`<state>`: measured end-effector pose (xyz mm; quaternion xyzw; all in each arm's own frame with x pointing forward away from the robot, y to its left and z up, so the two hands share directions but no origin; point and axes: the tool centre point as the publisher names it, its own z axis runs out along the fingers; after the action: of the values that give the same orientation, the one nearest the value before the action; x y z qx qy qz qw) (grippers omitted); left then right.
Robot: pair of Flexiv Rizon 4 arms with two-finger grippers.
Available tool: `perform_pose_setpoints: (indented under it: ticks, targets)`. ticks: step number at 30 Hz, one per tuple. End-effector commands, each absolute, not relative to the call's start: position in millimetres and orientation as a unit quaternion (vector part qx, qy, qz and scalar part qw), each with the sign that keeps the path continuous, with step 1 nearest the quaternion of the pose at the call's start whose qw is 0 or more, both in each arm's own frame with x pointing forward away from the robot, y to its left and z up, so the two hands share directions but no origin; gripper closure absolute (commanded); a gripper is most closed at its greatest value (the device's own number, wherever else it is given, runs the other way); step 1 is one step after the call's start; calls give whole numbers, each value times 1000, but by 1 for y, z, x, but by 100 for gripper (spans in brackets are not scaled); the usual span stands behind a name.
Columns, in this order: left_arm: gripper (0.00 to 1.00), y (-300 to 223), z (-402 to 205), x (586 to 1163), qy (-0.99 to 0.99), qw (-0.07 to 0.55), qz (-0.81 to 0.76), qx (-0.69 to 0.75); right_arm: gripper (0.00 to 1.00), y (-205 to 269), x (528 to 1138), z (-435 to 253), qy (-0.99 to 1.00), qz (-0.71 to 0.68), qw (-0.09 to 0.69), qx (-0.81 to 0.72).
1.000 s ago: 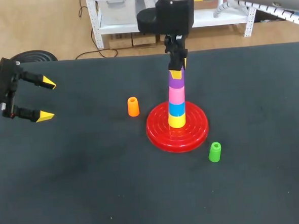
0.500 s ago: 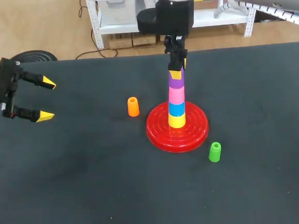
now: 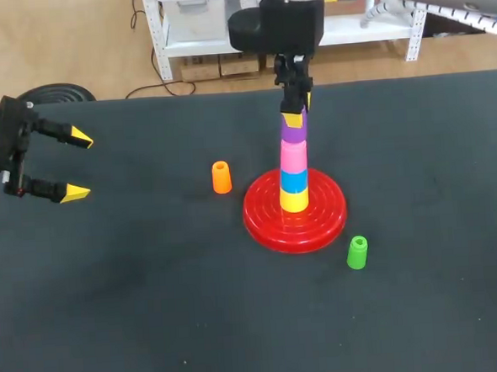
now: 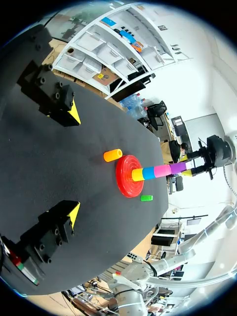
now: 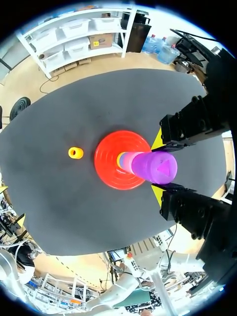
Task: Pick up and stack the cylinders on the red base in this order: pink,purple,orange,green
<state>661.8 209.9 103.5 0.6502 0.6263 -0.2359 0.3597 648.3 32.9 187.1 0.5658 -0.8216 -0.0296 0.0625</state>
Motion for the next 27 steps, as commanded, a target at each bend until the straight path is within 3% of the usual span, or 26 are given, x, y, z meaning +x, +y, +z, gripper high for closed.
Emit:
perform_pose_setpoints:
  ticks: [1, 27]
  targets:
    - [0, 210, 103, 661, 626, 361, -235, 650, 100, 31, 644, 184, -822, -30, 57, 566]
    - [0, 210, 103, 661, 626, 361, -235, 650, 100, 32, 642, 174, -821, -38, 61, 566]
